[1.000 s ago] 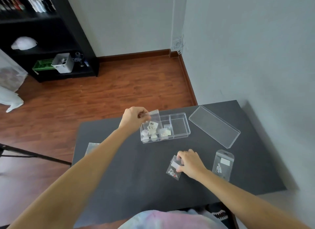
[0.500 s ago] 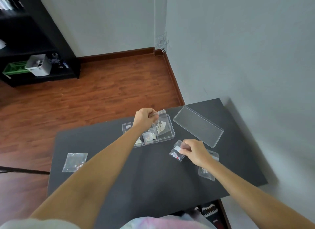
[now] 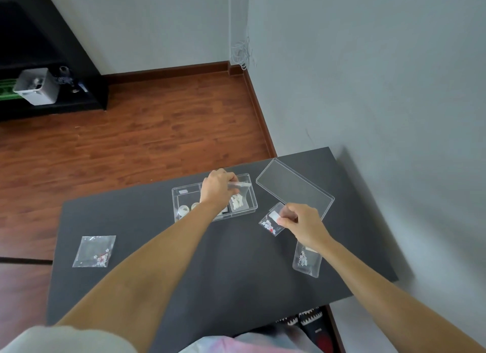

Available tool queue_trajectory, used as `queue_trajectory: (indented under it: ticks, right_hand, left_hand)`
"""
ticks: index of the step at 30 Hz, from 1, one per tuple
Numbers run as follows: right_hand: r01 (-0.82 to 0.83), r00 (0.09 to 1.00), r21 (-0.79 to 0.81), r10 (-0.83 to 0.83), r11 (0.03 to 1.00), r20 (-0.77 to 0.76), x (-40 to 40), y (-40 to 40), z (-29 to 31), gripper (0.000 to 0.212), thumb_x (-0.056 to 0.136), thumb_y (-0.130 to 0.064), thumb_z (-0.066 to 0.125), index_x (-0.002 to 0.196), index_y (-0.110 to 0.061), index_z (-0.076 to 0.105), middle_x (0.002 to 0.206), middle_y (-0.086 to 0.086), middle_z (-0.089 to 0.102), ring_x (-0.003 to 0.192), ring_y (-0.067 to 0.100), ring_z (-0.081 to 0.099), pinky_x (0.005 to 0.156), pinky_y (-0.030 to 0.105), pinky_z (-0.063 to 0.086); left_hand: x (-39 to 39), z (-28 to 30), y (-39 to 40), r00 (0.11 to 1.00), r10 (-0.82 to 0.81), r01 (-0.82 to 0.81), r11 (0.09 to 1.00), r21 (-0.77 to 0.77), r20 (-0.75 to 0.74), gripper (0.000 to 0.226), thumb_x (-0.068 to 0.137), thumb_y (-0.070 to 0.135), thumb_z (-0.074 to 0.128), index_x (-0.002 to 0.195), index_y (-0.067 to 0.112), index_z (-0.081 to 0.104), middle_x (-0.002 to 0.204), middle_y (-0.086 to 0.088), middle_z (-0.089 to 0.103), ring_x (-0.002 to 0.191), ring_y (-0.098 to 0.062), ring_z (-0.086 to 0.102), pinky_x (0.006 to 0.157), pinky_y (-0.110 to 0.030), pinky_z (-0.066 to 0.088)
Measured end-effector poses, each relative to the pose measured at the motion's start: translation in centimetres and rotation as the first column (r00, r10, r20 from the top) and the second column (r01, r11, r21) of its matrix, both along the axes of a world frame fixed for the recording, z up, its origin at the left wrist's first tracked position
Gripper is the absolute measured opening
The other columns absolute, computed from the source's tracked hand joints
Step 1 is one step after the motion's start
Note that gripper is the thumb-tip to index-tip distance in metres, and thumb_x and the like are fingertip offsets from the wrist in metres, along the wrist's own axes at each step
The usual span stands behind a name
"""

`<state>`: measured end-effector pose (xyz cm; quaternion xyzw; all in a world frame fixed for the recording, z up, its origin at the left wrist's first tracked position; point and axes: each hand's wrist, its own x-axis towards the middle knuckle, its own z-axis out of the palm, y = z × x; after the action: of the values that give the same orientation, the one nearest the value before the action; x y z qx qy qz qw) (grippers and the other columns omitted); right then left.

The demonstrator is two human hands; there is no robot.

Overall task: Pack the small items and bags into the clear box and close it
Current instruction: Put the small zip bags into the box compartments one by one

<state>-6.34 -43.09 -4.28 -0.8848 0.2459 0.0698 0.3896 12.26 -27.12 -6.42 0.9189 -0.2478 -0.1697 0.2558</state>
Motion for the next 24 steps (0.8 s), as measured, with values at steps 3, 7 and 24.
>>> queue_trajectory:
  ticks: [3, 7, 24]
  right_hand:
    - [0.007, 1.0, -0.005, -0.007, 1.0, 0.002, 0.0, -0.3, 0.0, 0.005, 0.086, -0.017, 0.069, 0.083, -0.015, 0.067, 0.085, -0.007, 0.071, 0.078, 0.007, 0.063, 0.077, 0.02, 0.046]
    - [0.006, 1.0, -0.004, -0.006, 1.0, -0.008, 0.0, -0.4, -0.2, 0.006, 0.086, -0.018, 0.069, 0.085, -0.013, 0.068, 0.088, -0.004, 0.073, 0.082, 0.011, 0.065, 0.081, 0.025, 0.05]
    - [0.054, 0.996, 0.052, -0.057, 0.997, 0.075, 3.1, -0.9, -0.2, 0.006, 0.084, -0.018, 0.072, 0.084, -0.014, 0.068, 0.085, -0.009, 0.068, 0.076, -0.001, 0.061, 0.069, 0.008, 0.041]
  left_hand:
    - [-0.2, -0.6, -0.4, 0.994, -0.053, 0.049, 0.998, 0.049, 0.096, 0.021, 0.076, 0.019, 0.076, 0.097, 0.017, 0.069, 0.104, -0.004, 0.057, 0.103, -0.024, 0.048, 0.09, -0.036, 0.033]
    - [-0.4, -0.9, -0.9, 0.981, -0.114, 0.097, 0.989, 0.112, 0.158, 0.03, 0.075, 0.023, 0.077, 0.104, 0.022, 0.067, 0.106, -0.001, 0.055, 0.107, -0.024, 0.048, 0.093, -0.036, 0.029]
    - [-0.4, 0.6, 2.1, 0.994, -0.101, 0.098, 0.992, 0.081, 0.033, 0.033, 0.082, 0.029, 0.072, 0.113, 0.019, 0.07, 0.107, 0.001, 0.058, 0.1, -0.02, 0.055, 0.078, -0.033, 0.047]
